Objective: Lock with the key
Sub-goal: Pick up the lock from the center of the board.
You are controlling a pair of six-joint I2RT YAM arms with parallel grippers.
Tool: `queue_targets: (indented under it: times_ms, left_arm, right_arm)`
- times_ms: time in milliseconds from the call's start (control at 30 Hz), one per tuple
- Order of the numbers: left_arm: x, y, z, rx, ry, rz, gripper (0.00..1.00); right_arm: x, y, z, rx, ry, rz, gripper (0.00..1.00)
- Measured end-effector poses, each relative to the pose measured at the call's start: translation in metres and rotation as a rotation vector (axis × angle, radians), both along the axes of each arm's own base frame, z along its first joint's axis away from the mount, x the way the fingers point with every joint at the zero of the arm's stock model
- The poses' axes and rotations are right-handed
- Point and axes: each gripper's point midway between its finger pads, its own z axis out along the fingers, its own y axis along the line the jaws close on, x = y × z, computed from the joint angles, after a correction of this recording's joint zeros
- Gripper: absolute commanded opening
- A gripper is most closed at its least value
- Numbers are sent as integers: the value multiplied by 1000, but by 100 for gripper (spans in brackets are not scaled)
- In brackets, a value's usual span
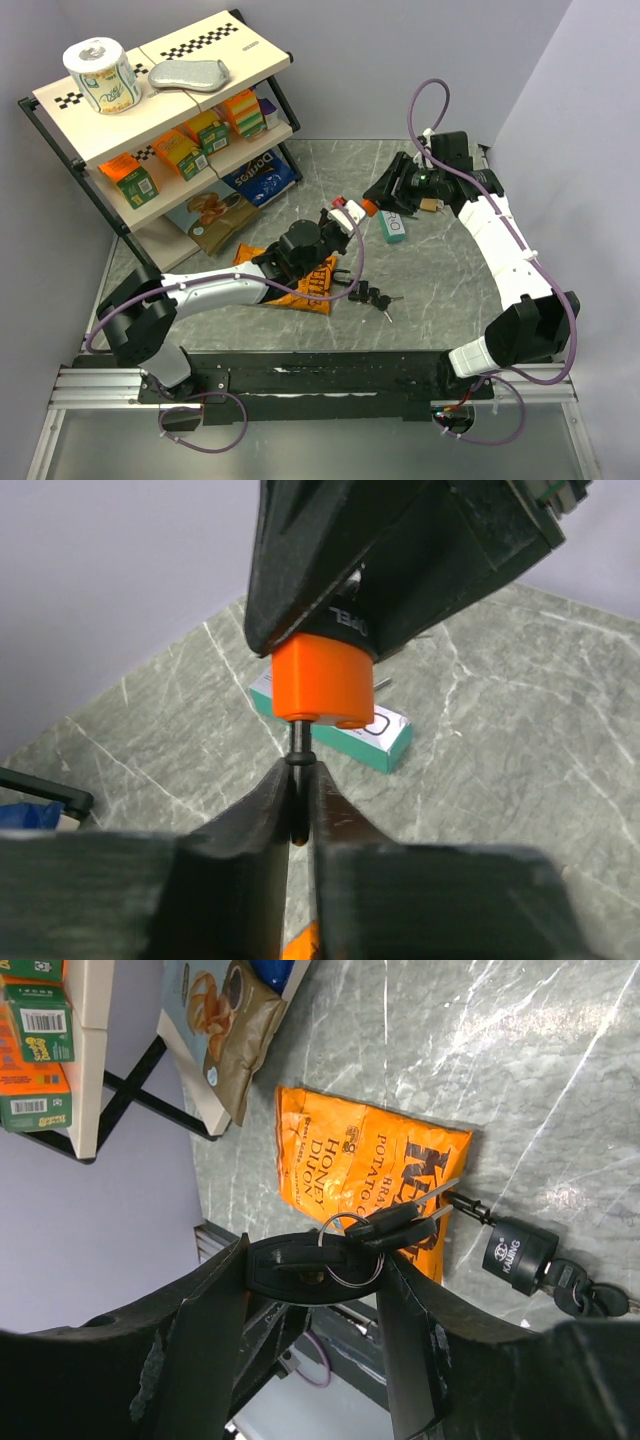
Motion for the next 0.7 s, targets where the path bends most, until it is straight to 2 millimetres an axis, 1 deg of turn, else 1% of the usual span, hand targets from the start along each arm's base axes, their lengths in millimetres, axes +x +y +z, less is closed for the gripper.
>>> queue_targets:
  times_ms: [33, 67, 100, 133, 167, 200, 233, 267, 400, 500, 567, 633, 700]
  left_arm:
    - [0, 0, -1, 2, 1, -3, 1]
    - [0, 0, -1, 4, 1, -3, 1]
    - [0, -1, -2, 7, 1, -5, 1]
    - [0, 0, -2, 9, 1, -5, 1]
    - [1, 0, -2, 9, 1, -7, 1]
    - [1, 0, -2, 8, 1, -11, 1]
    - [1, 0, -2, 6, 5, -19, 1]
    - [1, 0, -2, 3, 13, -28, 1]
    - [0, 9, -12, 27, 93, -89, 1]
    - [-6, 17, -11, 33, 152, -157, 1]
    - [-15, 22, -5, 22, 198, -224, 1]
    - [-25, 27, 6, 5, 231, -298, 1]
    - [-37, 33, 20, -7, 258, -391, 1]
  right_arm:
    - [0, 0, -1, 0, 0, 0, 0]
    - [0, 0, -1, 0, 0, 0, 0]
    - [0, 0, -2, 0, 1, 0, 12]
    - [0, 0, -2, 0, 0, 0, 27]
    - [1, 0, -2, 1, -3, 1, 61]
    - [1, 0, -1, 0, -9, 6, 81]
    - [1, 1, -1, -1, -13, 9, 97]
    - [1, 1, 0, 0, -20, 17, 99]
    - [2, -3, 9, -28, -109, 68, 99]
    - [2, -13, 29, -51, -235, 96, 99]
    - [-1, -23, 53, -73, -385, 121, 99]
    - [-15, -33, 76, -119, -558, 169, 99]
    - [-40, -34, 95, -168, -740, 276, 99]
